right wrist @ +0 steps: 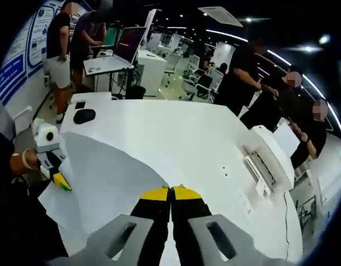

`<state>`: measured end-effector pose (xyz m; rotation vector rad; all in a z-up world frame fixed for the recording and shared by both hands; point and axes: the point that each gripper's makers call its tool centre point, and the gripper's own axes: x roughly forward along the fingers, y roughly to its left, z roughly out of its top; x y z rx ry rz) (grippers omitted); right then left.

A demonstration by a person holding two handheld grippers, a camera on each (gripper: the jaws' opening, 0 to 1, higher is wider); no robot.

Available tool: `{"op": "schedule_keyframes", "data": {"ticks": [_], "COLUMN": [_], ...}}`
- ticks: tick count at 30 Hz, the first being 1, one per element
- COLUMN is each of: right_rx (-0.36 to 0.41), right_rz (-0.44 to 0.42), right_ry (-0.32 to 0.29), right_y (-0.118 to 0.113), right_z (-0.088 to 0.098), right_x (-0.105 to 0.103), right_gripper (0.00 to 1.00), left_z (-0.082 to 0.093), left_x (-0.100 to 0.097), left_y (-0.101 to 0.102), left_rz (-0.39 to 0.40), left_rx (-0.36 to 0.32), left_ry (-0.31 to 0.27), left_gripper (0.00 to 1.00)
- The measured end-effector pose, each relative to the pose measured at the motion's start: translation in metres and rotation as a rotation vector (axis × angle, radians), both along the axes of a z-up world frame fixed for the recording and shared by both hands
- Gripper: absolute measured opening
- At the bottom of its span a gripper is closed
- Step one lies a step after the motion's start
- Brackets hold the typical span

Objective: Organize the stack of printing papers by aligning and flattening the scattered papers on the table

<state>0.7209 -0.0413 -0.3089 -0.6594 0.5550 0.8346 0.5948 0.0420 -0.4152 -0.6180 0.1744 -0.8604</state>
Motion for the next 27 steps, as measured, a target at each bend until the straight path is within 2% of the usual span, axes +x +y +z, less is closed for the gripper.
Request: {"op": "schedule_keyframes", "data": {"ticks": [5,12,24,27], "right_rx": [-0.012,-0.028,-0.035,-0.038], "right_rz": [0.003,0.056,0.093,0.105], "right_ry": [0.021,0.035,0.032,0.026], "right_y": [0.013,0.043,0.067,0.07], "right_z": [-0.002,-0.002,0.004,0.006], "right_x": [-0.003,-0.016,-0.028,-0.03], "right_gripper": [0.0,0.0,0.0,0.0], "left_z": [-0.001,-0.001,-0.003,-0.004], "left_x": [-0.001,0.001,0.003,0.003], "left_y": [-0.003,-0.004,-0.001,0.0], "left_rz": [-0.007,-0.004,-0.001,0.0], "left_rx": [-0.004,-0.01,-0.008,-0.012], "left_ry": [0.006,0.003,-0.004,0.001], "left_gripper": [0.2,0.19,0.19,0.16]}}
